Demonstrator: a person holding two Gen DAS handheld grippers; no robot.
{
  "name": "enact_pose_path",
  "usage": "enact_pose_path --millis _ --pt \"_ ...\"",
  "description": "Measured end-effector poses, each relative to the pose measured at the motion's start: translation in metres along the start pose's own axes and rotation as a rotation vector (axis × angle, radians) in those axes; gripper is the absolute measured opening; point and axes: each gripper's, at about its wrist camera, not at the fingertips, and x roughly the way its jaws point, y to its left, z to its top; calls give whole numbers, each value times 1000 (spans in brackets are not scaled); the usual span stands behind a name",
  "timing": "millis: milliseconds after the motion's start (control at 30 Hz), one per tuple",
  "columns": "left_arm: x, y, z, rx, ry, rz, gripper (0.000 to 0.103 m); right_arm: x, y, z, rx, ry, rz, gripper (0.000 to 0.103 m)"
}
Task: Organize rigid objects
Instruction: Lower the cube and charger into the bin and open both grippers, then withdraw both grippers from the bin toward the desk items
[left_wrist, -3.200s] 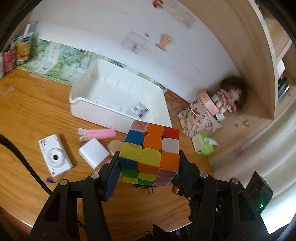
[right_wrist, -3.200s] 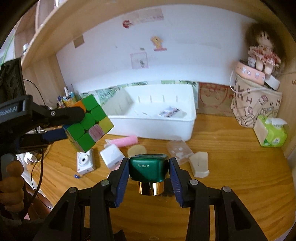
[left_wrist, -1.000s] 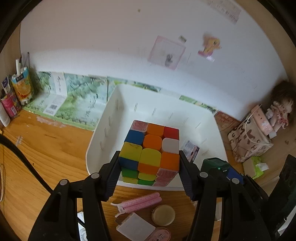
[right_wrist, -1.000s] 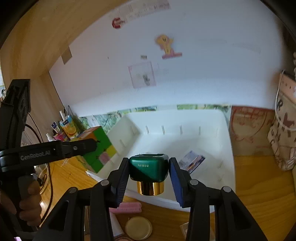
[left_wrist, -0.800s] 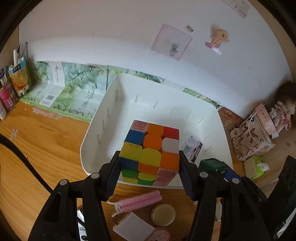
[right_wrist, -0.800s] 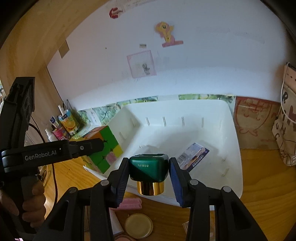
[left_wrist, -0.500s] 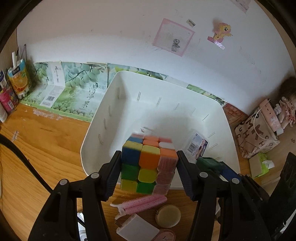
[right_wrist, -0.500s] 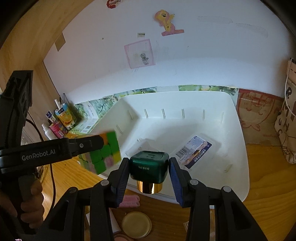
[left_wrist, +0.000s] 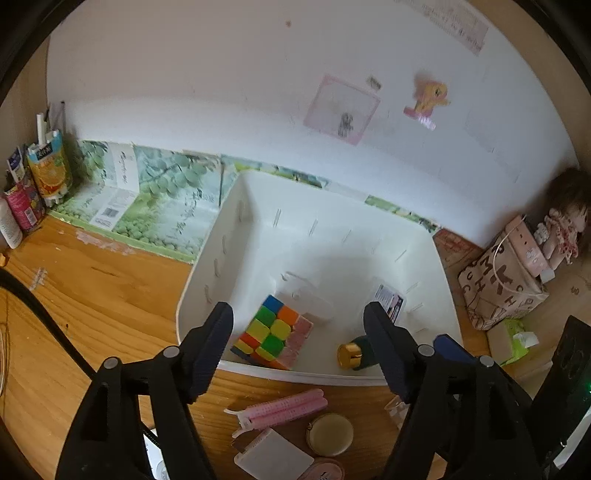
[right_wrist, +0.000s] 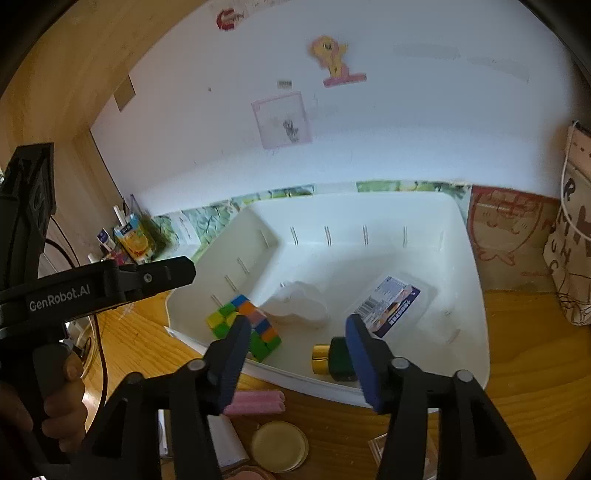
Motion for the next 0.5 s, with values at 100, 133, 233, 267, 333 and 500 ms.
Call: enact_pose_path --millis 100,133,233,267,333,500 --pt "-13 0 1 1 -38 -5 77 -12 3 1 3 -26 3 66" --pt "-18 -1 1 3 -53 -6 78 -17 5 1 2 -37 3 68" --pt "-34 -2 0 10 -97 -9 78 -31 9 2 -2 -68 -2 72" --pt "-42 -3 -1 12 -116 -14 78 -37 11 2 -1 -85 -4 75" --pt "-52 -3 -2 16 -143 -19 78 -46 14 2 1 -110 -8 78" --pt "-83 -3 -9 31 -217 -28 79 -72 20 -1 4 -164 -33 81"
